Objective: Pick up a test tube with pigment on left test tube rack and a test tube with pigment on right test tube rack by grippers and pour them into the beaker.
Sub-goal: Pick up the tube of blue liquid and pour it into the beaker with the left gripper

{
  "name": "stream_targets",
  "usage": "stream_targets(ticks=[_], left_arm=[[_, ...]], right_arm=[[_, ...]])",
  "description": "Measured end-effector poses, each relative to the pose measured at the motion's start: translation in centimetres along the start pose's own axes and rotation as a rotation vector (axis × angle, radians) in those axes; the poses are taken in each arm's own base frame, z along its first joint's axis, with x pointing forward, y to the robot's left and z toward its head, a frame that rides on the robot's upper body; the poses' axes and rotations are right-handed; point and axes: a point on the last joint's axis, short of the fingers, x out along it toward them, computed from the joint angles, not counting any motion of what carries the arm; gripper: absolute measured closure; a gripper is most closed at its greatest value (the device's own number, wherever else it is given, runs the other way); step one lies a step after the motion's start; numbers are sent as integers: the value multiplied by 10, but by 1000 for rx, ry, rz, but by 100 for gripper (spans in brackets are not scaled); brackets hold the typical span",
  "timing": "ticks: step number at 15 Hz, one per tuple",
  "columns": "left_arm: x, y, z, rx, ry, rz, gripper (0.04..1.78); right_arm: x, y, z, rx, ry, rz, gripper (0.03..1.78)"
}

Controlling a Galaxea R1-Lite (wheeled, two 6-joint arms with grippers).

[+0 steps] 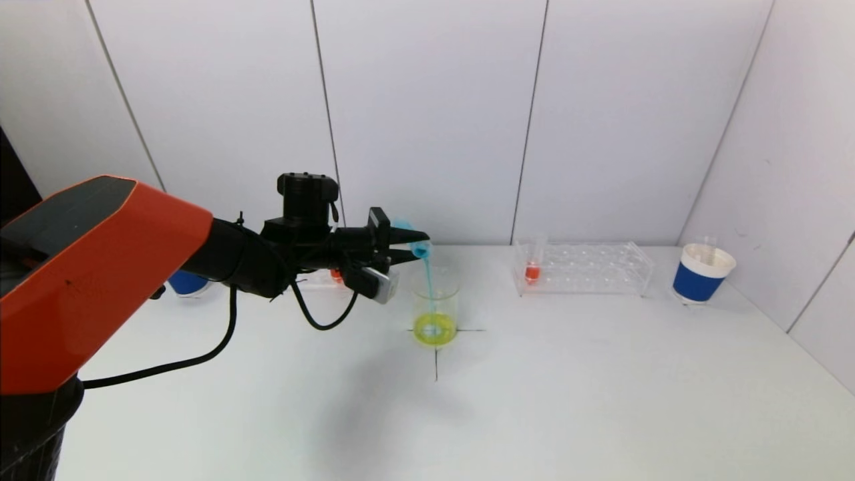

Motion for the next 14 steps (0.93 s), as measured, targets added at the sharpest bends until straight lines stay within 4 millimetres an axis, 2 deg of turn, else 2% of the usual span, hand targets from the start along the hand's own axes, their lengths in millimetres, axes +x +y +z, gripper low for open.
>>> stream_targets(ticks=[10, 14], left_arm=[[6, 0, 3, 53, 10, -12, 140], [10, 8, 4, 108, 20, -14, 140]], right_arm=[[0, 0, 0, 0, 0, 0, 5], [0, 0, 0, 0, 0, 0, 5]])
